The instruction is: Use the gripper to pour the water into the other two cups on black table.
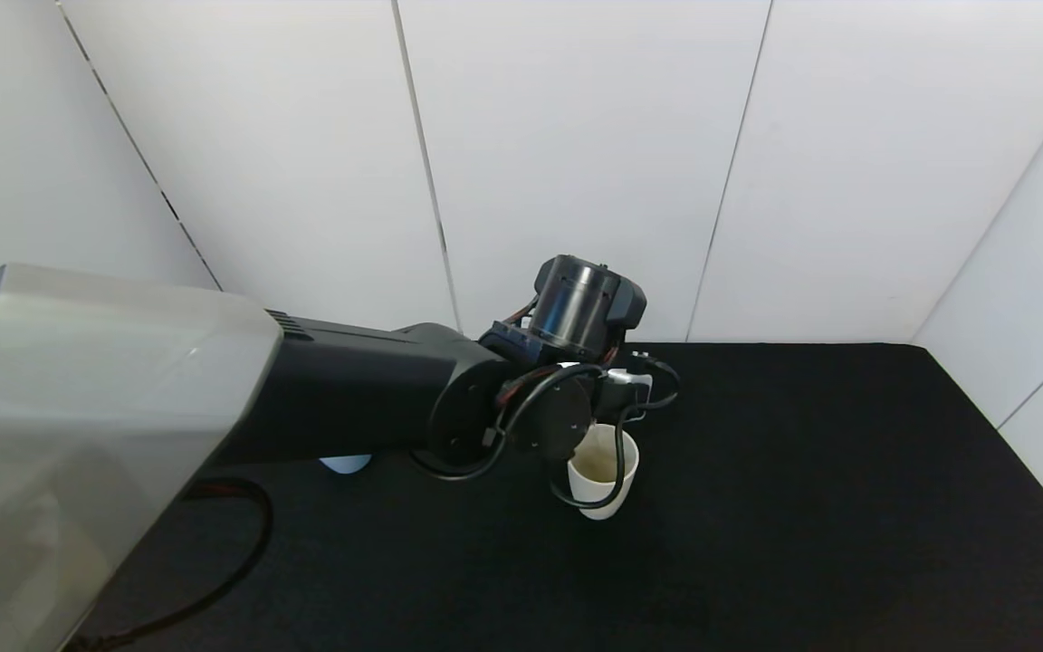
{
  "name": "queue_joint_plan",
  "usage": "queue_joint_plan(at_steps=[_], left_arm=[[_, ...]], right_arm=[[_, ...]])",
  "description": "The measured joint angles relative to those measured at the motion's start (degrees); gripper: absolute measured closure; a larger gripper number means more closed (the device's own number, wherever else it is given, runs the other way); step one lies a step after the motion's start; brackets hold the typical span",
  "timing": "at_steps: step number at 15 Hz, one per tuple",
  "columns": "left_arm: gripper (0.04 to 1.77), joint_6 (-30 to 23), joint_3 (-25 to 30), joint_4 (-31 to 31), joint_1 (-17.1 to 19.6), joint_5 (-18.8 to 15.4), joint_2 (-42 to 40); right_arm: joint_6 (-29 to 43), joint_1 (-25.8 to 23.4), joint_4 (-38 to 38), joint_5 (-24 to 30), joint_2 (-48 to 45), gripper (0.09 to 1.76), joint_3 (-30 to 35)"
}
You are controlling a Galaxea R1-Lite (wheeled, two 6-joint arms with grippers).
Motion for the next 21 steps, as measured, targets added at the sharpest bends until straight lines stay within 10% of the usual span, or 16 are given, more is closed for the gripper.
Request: queue_joint_plan(at_steps=[11,15,21], left_arm=[[0.67,1.9,-0.3,-0.4,-1.0,0.7,-0.4],[0.67,-8.0,1.1,0.3,-0.5,-0.6,-1.7],[0.67,-24.7,10.3,0.2,4.7,-11.9,-8.7]], right_arm=[[0.0,0.0,0.0,0.0,0.0,0.14,0.0],[0.0,0.0,0.0,0.0,0.0,0.14,0.0],[0.0,0.0,0.0,0.0,0.0,0.14,0.0]])
